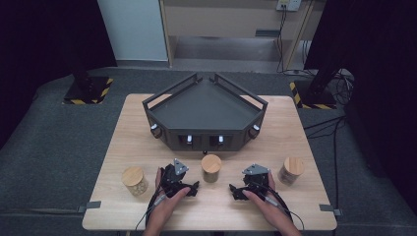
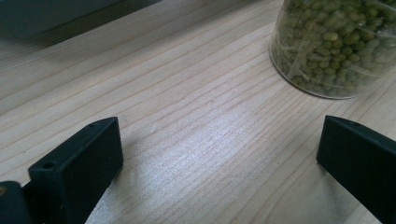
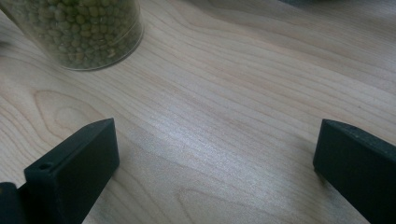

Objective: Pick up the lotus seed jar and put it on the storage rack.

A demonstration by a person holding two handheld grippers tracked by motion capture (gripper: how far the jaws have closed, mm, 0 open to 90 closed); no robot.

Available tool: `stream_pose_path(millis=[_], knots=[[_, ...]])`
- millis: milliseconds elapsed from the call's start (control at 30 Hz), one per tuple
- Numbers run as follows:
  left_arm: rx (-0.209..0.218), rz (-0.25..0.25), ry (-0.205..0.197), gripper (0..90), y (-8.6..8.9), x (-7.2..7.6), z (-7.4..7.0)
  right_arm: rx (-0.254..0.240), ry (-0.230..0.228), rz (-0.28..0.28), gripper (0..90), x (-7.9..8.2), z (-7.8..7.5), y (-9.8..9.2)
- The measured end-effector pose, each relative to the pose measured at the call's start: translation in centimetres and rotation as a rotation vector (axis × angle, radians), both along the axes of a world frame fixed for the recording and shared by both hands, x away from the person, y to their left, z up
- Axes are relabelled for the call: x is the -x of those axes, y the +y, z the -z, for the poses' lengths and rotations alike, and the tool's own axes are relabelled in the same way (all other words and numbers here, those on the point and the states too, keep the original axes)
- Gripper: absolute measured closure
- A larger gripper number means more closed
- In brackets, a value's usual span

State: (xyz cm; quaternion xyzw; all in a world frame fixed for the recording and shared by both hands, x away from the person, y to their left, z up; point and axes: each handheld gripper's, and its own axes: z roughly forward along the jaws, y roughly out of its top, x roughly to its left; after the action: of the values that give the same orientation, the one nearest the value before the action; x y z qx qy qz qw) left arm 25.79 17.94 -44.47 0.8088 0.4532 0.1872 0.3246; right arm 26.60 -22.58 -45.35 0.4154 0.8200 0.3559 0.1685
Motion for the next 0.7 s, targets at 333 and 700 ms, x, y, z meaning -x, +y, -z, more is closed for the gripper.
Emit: stream_pose_path(millis=[333, 700], knots=[[0.000, 0.000, 0.000, 0.0, 0.00, 0.00, 0.00, 0.000, 0.000, 0.002, 0.3, 0.04, 0.01, 0.01], [0.001, 0.000, 0.000, 0.0, 0.02, -0.01, 0.00, 0.000, 0.000, 0.011, 0.4, 0.18, 0.01, 0.12]])
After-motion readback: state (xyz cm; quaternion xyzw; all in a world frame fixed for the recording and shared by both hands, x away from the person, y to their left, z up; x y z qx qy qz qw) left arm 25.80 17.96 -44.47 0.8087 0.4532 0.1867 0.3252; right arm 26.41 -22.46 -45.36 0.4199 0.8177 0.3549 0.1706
